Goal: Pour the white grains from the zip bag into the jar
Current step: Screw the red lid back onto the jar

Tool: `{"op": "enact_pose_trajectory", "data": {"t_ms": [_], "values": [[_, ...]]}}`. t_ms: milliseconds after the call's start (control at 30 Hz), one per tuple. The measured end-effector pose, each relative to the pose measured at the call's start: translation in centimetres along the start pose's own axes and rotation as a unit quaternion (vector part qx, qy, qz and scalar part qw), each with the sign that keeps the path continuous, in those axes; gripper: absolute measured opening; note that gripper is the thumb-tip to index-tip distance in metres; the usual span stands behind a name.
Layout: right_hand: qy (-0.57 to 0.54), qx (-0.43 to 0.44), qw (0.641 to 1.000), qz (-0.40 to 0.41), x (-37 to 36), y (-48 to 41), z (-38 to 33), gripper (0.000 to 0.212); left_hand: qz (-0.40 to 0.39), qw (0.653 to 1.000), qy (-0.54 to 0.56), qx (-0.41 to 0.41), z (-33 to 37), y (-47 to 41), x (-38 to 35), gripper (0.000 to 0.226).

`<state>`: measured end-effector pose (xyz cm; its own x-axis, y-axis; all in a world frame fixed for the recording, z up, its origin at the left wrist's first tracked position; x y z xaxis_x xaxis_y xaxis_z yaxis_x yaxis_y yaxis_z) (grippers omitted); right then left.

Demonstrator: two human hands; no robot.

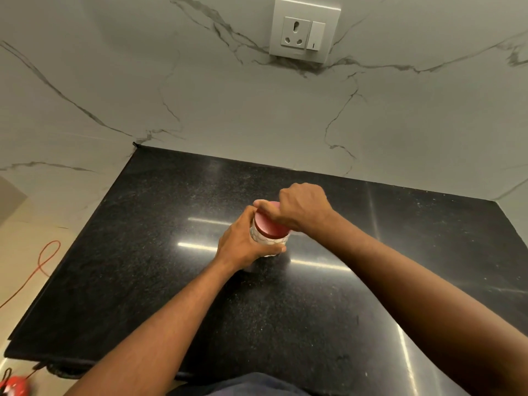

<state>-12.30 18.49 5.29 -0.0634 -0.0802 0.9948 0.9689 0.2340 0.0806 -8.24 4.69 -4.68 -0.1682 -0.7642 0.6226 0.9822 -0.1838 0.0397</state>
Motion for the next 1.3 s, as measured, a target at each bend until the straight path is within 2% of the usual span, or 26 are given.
{"op": "enact_pose_trajectory", "data": {"t_ms": [33,100,167,300,500,600,700,800,867,933,1133,1300], "values": [[-0.016,0.028,0.999,-0.019,0.0,0.3,0.1,0.079,-0.001,1.000,0.002,0.002,0.0,0.0,0.0,0.087],[-0.097,0.115,0.980,-0.128,-0.5,0.9,0.0,0.073,-0.004,1.000,0.000,-0.003,0.0,-0.2,0.0,0.087],[-0.120,0.180,0.957,-0.193,-0.5,1.9,-0.6,0.092,-0.004,1.000,-0.003,-0.012,-0.1,-0.2,-0.1,0.087],[-0.095,0.181,0.972,-0.114,0.6,1.2,-0.9,0.090,0.002,1.000,0.000,-0.011,0.0,-0.1,0.0,0.090],[-0.088,0.177,0.974,-0.113,0.5,0.6,-1.2,0.092,-0.014,1.000,-0.014,-0.023,0.1,-0.4,0.3,0.099],[-0.087,0.177,0.977,-0.080,0.3,0.8,-0.7,0.093,-0.021,0.999,-0.008,-0.026,0.1,-0.4,0.4,0.096],[-0.158,0.119,0.978,-0.066,-1.3,2.2,1.0,0.107,-0.024,0.999,-0.001,-0.028,0.0,-0.5,0.5,0.092],[-0.329,0.043,0.942,-0.055,-3.4,4.0,1.7,0.118,-0.032,0.999,0.001,-0.028,-0.2,-0.8,1.0,0.098],[-0.438,0.019,0.898,-0.021,-4.6,4.3,1.2,0.108,-0.033,0.999,0.011,-0.029,-0.7,-1.5,1.9,0.105],[-0.497,0.000,0.867,0.014,-5.1,3.6,0.4,0.100,-0.035,0.999,0.005,-0.031,-1.0,-2.6,3.4,0.111],[-0.568,-0.028,0.820,0.057,-5.5,-0.4,-2.1,0.092,-0.070,0.997,-0.012,-0.034,-2.4,-6.0,7.6,0.108],[-0.574,-0.044,0.816,0.049,-6.7,-1.2,-3.8,0.092,-0.057,0.998,0.002,-0.005,-4.6,-6.7,8.1,0.098]]}}
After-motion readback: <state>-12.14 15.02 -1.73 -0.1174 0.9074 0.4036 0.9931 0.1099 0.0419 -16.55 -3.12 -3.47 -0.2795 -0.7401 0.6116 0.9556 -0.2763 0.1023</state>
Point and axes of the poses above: each hand's wrist, its own y-axis away from the middle knuckle, its own x-axis out of the back of the hand, z = x × y, the point moved 5 cm from there along -y, towards the middle knuckle, and after that the axes turned 8 degrees about -y, right-handed, at the moved point
